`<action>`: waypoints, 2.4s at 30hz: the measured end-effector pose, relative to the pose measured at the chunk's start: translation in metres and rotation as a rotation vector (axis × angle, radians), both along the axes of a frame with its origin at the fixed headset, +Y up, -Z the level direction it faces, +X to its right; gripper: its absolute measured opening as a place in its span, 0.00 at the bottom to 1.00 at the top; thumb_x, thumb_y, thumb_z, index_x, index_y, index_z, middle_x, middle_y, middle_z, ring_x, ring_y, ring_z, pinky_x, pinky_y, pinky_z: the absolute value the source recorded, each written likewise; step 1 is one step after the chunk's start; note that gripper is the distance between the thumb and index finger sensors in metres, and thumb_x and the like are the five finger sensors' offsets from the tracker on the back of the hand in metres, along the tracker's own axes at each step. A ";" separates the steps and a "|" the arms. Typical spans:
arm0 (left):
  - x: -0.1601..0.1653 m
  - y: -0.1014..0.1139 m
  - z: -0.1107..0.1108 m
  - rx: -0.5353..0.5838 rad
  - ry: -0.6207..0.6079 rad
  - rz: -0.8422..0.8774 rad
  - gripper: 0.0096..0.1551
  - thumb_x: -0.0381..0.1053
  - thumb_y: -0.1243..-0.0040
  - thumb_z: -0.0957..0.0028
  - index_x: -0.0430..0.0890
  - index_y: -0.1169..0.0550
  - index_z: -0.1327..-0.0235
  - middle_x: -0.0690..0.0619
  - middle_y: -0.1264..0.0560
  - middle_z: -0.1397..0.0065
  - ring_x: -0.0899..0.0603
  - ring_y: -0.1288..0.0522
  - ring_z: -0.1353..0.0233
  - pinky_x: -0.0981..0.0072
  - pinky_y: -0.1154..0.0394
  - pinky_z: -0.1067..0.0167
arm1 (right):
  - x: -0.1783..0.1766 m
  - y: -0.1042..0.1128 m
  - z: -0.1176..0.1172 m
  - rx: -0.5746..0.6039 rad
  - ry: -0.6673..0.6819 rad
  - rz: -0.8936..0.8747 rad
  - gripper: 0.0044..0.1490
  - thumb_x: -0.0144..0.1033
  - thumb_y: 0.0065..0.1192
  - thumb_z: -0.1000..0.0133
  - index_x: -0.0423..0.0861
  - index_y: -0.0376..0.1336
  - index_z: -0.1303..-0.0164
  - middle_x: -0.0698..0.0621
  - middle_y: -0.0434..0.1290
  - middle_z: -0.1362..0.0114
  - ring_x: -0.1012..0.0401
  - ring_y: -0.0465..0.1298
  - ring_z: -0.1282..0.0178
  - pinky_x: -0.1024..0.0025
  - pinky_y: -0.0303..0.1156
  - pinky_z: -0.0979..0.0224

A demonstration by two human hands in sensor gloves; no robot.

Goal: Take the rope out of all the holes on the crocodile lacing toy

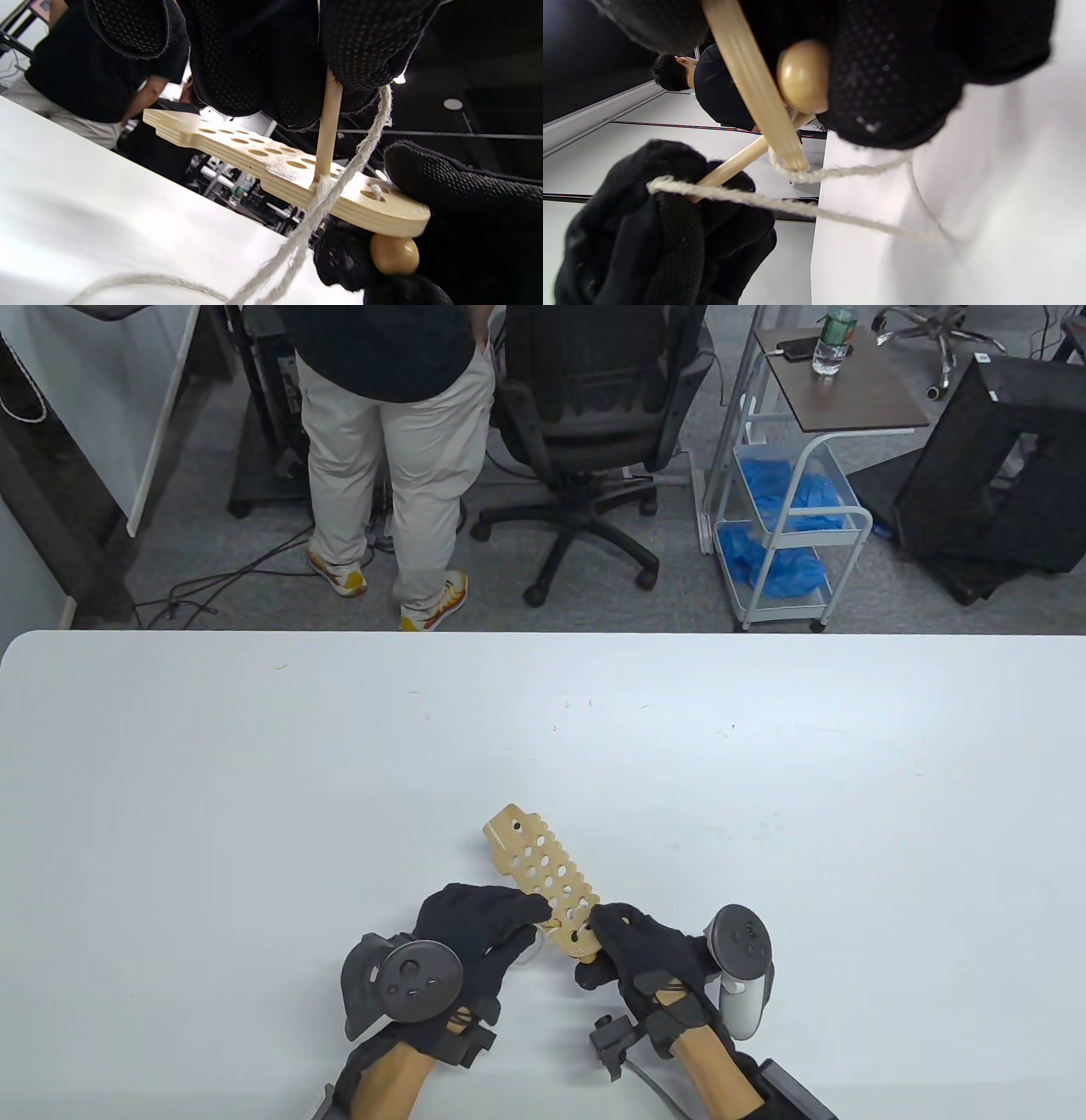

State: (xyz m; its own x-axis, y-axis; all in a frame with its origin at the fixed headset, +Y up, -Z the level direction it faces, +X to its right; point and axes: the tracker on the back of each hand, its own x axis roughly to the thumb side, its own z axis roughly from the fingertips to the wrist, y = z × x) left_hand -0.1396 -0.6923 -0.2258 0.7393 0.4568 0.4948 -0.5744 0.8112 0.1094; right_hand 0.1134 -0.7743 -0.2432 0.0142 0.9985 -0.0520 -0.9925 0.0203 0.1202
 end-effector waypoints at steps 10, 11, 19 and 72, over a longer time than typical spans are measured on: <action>0.002 -0.002 0.000 -0.013 -0.028 -0.014 0.22 0.53 0.34 0.50 0.63 0.16 0.41 0.53 0.16 0.37 0.44 0.20 0.38 0.34 0.30 0.32 | -0.001 0.000 0.000 -0.003 0.004 -0.011 0.33 0.46 0.62 0.48 0.29 0.71 0.51 0.29 0.78 0.48 0.46 0.83 0.66 0.40 0.75 0.54; 0.002 -0.002 0.000 -0.016 -0.033 -0.014 0.22 0.53 0.34 0.50 0.62 0.16 0.41 0.52 0.16 0.37 0.44 0.20 0.37 0.34 0.30 0.32 | -0.001 0.000 0.000 -0.004 0.005 -0.013 0.33 0.46 0.62 0.48 0.29 0.71 0.51 0.29 0.78 0.48 0.46 0.83 0.66 0.39 0.75 0.54; -0.008 -0.001 -0.001 -0.021 0.060 0.070 0.28 0.53 0.35 0.49 0.60 0.22 0.32 0.53 0.16 0.37 0.45 0.20 0.38 0.35 0.29 0.33 | 0.003 0.005 0.001 0.008 -0.028 -0.090 0.33 0.47 0.61 0.47 0.30 0.70 0.51 0.29 0.78 0.48 0.46 0.83 0.65 0.40 0.75 0.53; -0.022 -0.021 -0.017 -0.318 0.015 0.275 0.25 0.50 0.35 0.47 0.64 0.20 0.36 0.54 0.18 0.30 0.44 0.22 0.31 0.33 0.31 0.31 | -0.002 0.017 -0.001 0.103 0.097 -0.279 0.33 0.48 0.61 0.46 0.32 0.70 0.49 0.32 0.79 0.46 0.47 0.83 0.64 0.41 0.75 0.51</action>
State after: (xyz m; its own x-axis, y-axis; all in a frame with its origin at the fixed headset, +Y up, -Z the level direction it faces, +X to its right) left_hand -0.1618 -0.7130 -0.2423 0.5745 0.7664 0.2874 -0.7746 0.6225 -0.1118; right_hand 0.1118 -0.7574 -0.2440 0.2883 0.9569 0.0348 -0.9340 0.2731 0.2302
